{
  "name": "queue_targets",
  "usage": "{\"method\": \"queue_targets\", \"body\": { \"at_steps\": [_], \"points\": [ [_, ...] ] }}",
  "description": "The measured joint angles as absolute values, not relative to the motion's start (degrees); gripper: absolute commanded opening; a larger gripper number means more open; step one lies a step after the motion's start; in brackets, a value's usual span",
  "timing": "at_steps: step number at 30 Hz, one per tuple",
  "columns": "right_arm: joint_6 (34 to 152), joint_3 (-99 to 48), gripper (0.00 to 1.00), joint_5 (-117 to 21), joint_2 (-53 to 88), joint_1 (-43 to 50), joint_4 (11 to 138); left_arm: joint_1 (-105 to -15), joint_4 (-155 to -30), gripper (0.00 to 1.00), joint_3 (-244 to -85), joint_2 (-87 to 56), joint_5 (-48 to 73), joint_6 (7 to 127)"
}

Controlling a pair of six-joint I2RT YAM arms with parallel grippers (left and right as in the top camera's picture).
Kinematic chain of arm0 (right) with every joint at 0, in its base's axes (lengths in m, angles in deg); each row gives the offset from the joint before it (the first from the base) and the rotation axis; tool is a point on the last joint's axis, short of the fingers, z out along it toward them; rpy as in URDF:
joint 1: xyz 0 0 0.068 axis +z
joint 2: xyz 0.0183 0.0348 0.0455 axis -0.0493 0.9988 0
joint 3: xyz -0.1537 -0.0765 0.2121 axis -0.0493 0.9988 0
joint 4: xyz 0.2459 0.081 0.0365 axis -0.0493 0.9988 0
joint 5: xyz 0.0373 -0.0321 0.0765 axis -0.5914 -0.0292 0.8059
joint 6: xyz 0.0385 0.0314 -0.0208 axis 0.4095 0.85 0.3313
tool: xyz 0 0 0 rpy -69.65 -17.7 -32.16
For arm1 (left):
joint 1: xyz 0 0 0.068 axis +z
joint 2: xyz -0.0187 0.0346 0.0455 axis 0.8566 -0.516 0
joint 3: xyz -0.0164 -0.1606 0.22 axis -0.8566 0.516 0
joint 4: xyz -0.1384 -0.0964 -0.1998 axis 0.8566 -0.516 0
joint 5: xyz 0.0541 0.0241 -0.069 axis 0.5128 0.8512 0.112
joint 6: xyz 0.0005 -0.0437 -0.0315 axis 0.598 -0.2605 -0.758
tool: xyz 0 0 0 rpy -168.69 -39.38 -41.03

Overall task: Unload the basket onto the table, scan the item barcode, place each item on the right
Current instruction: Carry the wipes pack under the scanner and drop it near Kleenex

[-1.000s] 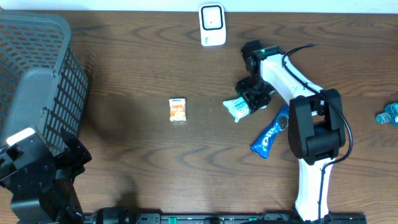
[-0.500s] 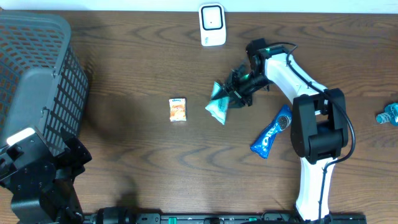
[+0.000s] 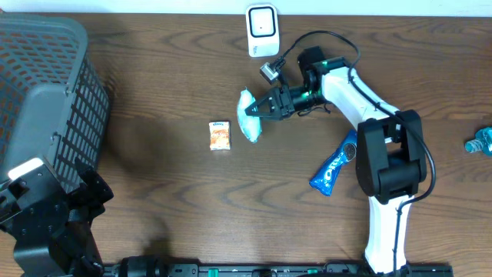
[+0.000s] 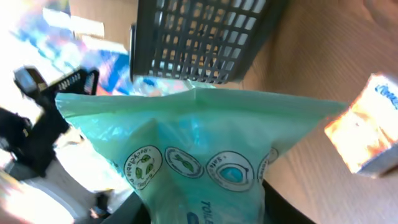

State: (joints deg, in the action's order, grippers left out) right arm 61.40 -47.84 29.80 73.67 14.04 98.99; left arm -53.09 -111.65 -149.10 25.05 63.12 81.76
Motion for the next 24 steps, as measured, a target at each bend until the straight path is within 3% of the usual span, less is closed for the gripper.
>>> {"method": "queue_targets", "body": {
  "at_steps": [12, 16, 20, 23, 24],
  "points": [
    [50.3, -47.8, 0.35, 30.7, 73.7, 18.7, 92.1, -53.1, -111.6, 0.98, -149.1, 25.1, 63.1, 81.8],
    [49.7, -47.8, 0.44, 30.7, 73.7, 19.2, 91.5, -53.1, -111.7, 0.98, -149.1, 25.1, 63.1, 81.8],
    [48.9, -47.8, 0.43, 30.8, 73.7, 19.2, 91.1, -53.1, -111.6, 0.98, -149.1, 25.1, 63.1, 81.8],
    [47.0, -47.8, 0.50, 30.8, 73.7, 19.2, 91.0, -53.1, -111.6, 0.98, -149.1, 25.1, 63.1, 81.8],
    [46.4, -47.8, 0.46, 30.8, 73.7, 19.2, 90.6, -53.1, -111.7, 0.98, -149.1, 25.1, 63.1, 81.8]
  ]
}}
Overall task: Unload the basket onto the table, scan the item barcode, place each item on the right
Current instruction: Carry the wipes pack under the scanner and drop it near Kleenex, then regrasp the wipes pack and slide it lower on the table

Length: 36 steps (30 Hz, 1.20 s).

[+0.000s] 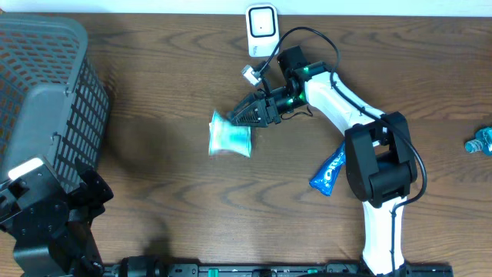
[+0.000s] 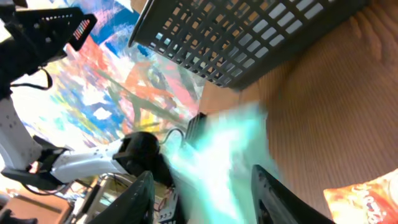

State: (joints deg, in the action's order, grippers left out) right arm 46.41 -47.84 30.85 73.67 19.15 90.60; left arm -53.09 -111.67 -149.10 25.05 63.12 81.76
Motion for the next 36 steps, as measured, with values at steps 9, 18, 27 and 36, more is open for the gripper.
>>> {"method": "queue_targets", "body": {
  "at_steps": [9, 18, 27, 36],
  "points": [
    [48.2, -47.8, 0.68, 28.0, 73.7, 19.2, 89.4, -53.1, -111.7, 0.98, -149.1, 25.1, 63.1, 81.8],
    [56.5, -48.3, 0.99, -2.5, 73.7, 26.9, 100.1, -53.1, -111.6, 0.98, -149.1, 25.1, 63.1, 81.8],
    [57.2, -48.7, 0.99, -42.6, 73.7, 41.1, 102.2, -53.1, -111.7, 0.98, -149.1, 25.1, 63.1, 81.8],
    [59.6, -42.5, 0.99, -56.8, 71.2, 45.3, 89.4, -53.1, -111.7, 0.98, -149.1, 25.1, 63.1, 81.8]
  ]
}}
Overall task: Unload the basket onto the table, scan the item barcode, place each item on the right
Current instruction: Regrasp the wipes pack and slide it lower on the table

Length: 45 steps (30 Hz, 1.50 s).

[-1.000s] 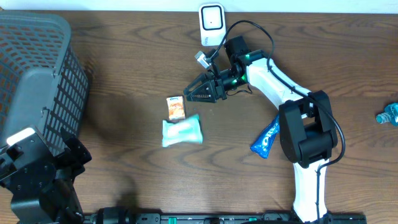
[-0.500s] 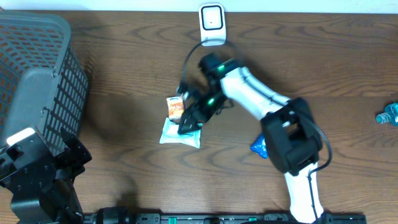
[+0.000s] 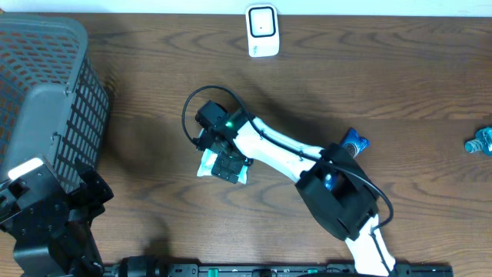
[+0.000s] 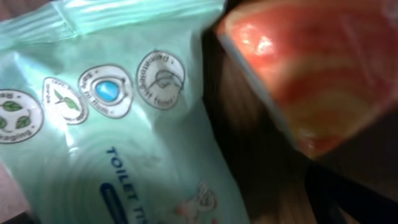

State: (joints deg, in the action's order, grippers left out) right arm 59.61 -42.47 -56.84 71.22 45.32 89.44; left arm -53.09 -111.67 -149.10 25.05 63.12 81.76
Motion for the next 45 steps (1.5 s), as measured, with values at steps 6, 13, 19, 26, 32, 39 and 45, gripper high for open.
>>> {"method": "queue_targets", "body": {
  "at_steps": [6, 13, 19, 26, 32, 39, 45],
  "points": [
    [64.7, -37.3, 0.48, -63.6, 68.2, 46.7, 84.8, -53.1, -111.7, 0.98, -149.1, 25.1, 63.1, 81.8],
    [68.2, -37.5, 0.24, -71.4, 68.4, 47.6, 86.5, -53.1, -111.7, 0.98, -149.1, 25.1, 63.1, 81.8],
    [68.2, -42.6, 0.35, -63.9, 69.0, 46.2, 100.6, -53.1, -111.7, 0.98, -149.1, 25.1, 63.1, 81.8],
    [57.5, -52.8, 0.44, -27.8, 68.7, 38.9, 122.1, -53.1, -111.7, 0.98, -149.1, 25.1, 63.1, 81.8],
    [41.7, -52.8, 0.36, -1.6, 68.6, 30.1, 129.2, -53.1, -111.6, 0.98, -149.1, 25.1, 63.1, 81.8],
    [33.4, -52.7, 0.99, 4.2, 68.6, 27.9, 127.8, -53.1, -111.7, 0.98, -149.1, 25.1, 63.1, 81.8],
    [37.1, -52.7, 0.99, -4.1, 68.6, 29.6, 126.6, -53.1, -111.7, 0.98, -149.1, 25.1, 63.1, 81.8]
  ]
}}
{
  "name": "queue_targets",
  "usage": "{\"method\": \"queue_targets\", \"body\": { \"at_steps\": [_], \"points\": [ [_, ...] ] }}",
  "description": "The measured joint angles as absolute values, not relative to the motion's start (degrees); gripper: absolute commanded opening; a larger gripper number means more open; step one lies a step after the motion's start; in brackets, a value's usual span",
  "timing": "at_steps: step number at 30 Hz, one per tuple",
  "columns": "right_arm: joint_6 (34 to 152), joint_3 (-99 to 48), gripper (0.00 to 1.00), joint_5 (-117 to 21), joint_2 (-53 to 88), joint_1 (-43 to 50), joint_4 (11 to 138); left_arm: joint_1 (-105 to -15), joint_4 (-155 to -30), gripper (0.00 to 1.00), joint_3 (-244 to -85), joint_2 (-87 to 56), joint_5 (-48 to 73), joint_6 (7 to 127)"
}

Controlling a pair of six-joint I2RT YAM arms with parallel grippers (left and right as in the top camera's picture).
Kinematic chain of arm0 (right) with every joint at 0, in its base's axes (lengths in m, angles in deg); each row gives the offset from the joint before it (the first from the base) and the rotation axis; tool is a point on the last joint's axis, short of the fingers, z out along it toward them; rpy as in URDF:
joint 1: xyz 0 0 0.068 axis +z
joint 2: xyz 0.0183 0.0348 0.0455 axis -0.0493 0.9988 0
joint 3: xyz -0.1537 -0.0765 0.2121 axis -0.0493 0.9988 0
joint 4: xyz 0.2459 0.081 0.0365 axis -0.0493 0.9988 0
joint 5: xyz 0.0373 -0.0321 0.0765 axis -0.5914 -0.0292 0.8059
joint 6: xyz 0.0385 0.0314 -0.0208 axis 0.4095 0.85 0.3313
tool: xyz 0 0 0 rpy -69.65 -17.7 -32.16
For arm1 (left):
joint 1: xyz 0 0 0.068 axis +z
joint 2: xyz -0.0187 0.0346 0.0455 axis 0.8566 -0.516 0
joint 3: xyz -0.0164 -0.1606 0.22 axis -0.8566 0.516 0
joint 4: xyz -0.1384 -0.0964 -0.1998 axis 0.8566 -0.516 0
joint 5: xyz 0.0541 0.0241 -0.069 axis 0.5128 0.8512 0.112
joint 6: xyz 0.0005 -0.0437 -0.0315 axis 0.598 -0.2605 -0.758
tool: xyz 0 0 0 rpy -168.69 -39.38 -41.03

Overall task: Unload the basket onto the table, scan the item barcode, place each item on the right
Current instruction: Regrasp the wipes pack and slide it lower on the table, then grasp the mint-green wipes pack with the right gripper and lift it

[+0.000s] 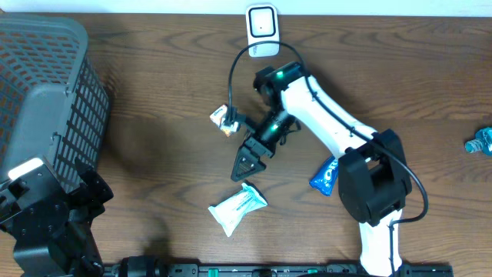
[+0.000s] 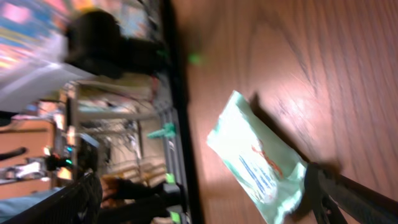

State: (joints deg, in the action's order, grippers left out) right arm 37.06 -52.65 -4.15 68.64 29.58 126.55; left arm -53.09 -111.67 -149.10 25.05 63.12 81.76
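The pale green tissue pack (image 1: 237,208) lies flat on the table toward the front edge, with nothing holding it. In the right wrist view the pack (image 2: 258,165) shows between the spread fingers, printed side up. My right gripper (image 1: 247,165) (image 2: 205,193) hangs open just behind and above it, its fingers wide apart. The white barcode scanner (image 1: 261,31) stands at the back edge of the table, far from the pack. My left arm (image 1: 46,219) rests at the front left corner; its jaws cannot be made out.
A small orange packet (image 1: 222,120) lies tilted just left of the right arm. A blue packet (image 1: 326,174) lies by the right arm's base link. A dark mesh basket (image 1: 46,92) fills the left side. A blue object (image 1: 480,143) sits at the far right edge.
The tissue pack was under the right gripper left of the table's middle. It now lies free nearer the front edge, and the gripper has opened and drawn back above it.
The right gripper first held the tissue pack a little in front of the scanner. It then held it over the orange packet, then pressed it low on the table beside that packet. Now the pack lies released near the front, and the orange packet sits slightly farther back.
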Motion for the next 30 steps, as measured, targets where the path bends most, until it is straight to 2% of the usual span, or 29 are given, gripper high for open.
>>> {"method": "queue_targets", "body": {
  "at_steps": [8, 13, 16, 18, 20, 22, 23, 30],
  "points": [
    [51.8, -52.7, 0.99, -26.9, 68.6, 38.3, 122.4, -53.1, -111.7, 0.98, -149.1, 25.1, 63.1, 81.8],
    [68.4, -52.6, 0.99, -44.3, 67.5, 45.3, 122.6, -53.1, -111.7, 0.98, -149.1, 25.1, 63.1, 81.8],
    [78.3, -52.5, 0.99, -48.3, 67.2, 48.6, 122.1, -53.1, -111.7, 0.98, -149.1, 25.1, 63.1, 81.8],
    [84.7, -52.1, 0.87, -49.3, 67.1, 51.0, 120.9, -53.1, -111.7, 0.98, -149.1, 25.1, 63.1, 81.8],
    [88.6, -52.0, 0.39, -50.1, 67.1, 53.0, 119.8, -53.1, -111.7, 0.98, -149.1, 25.1, 63.1, 81.8],
    [90.9, -51.9, 0.09, -50.5, 67.1, 55.0, 119.4, -53.1, -111.6, 0.98, -149.1, 25.1, 63.1, 81.8],
    [92.4, -51.9, 0.01, -50.5, 67.1, 56.4, 119.6, -53.1, -111.7, 0.98, -149.1, 25.1, 63.1, 81.8],
    [101.3, -50.7, 0.01, -50.7, 67.0, 63.2, 125.0, -53.1, -111.6, 0.98, -149.1, 25.1, 63.1, 81.8]
  ]
}}
